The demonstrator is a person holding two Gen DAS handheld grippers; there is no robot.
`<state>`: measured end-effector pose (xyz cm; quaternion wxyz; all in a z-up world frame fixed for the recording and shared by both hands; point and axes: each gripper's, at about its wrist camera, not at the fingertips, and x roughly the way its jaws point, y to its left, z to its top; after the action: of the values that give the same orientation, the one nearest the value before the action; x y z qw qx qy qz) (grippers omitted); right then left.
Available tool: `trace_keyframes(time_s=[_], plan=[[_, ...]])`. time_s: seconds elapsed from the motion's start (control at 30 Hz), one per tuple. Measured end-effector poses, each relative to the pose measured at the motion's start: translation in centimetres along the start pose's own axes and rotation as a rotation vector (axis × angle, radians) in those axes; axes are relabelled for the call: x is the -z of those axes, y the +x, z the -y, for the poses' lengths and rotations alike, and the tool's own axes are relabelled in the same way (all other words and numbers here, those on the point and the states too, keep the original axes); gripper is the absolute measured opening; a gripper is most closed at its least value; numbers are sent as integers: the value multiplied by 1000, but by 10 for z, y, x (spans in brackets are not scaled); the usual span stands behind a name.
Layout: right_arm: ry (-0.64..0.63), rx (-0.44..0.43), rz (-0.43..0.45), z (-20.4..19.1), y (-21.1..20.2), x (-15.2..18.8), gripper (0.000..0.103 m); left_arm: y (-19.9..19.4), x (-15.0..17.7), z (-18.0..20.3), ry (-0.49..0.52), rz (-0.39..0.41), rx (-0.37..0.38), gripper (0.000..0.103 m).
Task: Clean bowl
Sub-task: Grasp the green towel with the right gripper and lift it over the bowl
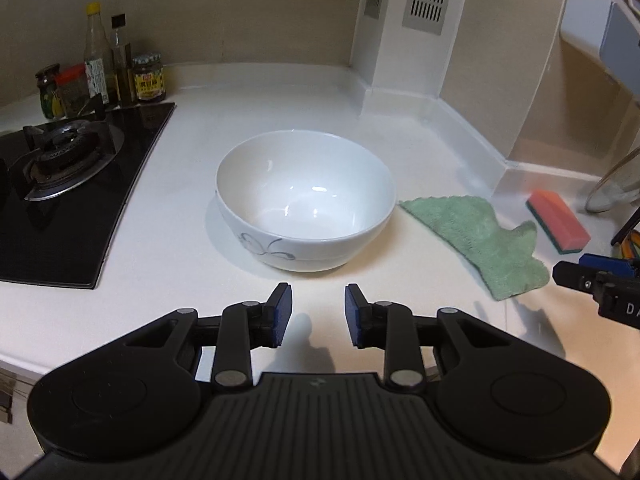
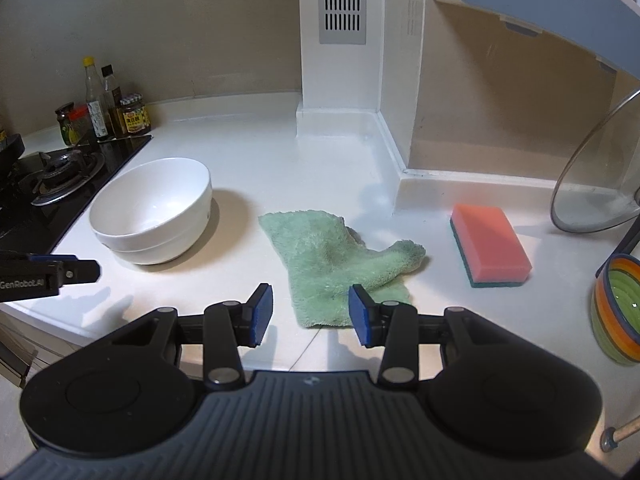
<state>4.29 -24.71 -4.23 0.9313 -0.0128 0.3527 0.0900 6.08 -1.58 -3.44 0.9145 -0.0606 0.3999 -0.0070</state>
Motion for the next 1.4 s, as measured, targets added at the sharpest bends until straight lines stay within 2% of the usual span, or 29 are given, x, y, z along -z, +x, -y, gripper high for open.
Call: trace_keyframes(time_s=[0.13, 0.3, 0.5, 0.7, 0.77, 0.87, 1.1, 1.4], plan=[[-5, 4, -31, 2, 23, -6, 37, 9, -5, -8, 16, -50, -5, 34], [-51, -24, -83, -3, 53, -14, 41, 17, -11, -19, 23, -57, -5, 34], [-145, 4, -141, -12, 92, -19, 41, 23, -22, -29, 26, -62, -28, 34], [-160, -10, -192, -9, 115, -18, 40, 25, -26, -42, -22, -77, -66, 34], [-168, -7, -178, -7, 113, -18, 27, 23, -27, -46, -38, -80, -70, 34], [-149, -11, -147, -3, 106, -17, 16, 18, -26, -49, -37, -80, -81, 34], [-127, -63, -80, -2, 74, -25, 13, 8, -21, -53, -39, -79, -95, 34], [-190, -135, 81, -29, 30, -82, 13, 8, -26, -60, -34, -70, -91, 34]])
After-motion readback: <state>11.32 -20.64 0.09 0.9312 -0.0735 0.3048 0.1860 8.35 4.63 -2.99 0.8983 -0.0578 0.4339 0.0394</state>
